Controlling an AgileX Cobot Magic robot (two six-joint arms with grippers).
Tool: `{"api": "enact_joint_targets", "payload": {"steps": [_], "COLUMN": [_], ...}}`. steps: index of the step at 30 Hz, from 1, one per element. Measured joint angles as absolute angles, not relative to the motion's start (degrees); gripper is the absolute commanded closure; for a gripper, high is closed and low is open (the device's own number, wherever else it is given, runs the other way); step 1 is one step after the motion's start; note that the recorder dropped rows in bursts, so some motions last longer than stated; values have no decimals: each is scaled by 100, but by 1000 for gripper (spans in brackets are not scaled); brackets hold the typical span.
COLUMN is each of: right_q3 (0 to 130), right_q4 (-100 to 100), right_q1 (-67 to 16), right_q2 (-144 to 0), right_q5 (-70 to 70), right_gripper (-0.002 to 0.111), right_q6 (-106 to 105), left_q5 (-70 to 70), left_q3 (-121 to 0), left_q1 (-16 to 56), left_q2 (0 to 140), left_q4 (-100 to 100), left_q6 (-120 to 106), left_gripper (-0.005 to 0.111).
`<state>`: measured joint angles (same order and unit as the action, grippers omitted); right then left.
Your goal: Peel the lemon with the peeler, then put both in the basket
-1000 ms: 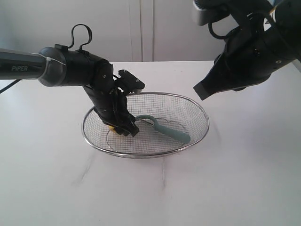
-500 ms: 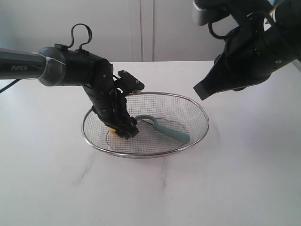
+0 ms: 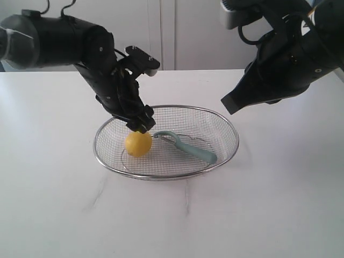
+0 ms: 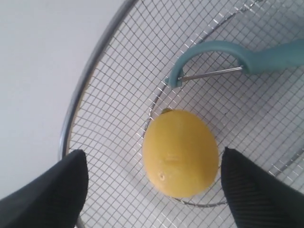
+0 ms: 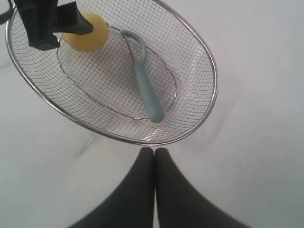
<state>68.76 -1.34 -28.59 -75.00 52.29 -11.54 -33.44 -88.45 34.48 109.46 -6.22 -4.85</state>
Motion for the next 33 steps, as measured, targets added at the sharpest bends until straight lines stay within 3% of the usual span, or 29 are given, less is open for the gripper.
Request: {"api": "enact_joint_targets", "payload": {"steps": [5,16,33], "right_q3": [6876,6876,6324], "right_q4": [-121,1459,1997], "right_q1": [-2859,-2859,-2859], "right_q2": [-7500,-7215,-6218], "right_q5": [5217,5217,4569], "right_gripper": [108,108,108], "right_q6": [-900,522,1092], "left_q5": [-3677,-4341,-4794], "left_q3": [-8845,-8629,-7066], "left_q1": [3448,3448,3121], "left_q2": [10284,8960,6471], "left_q4": [-612,-786,-1389], "left_q6": [-485,-485,371], "left_gripper": [58,105,107]}}
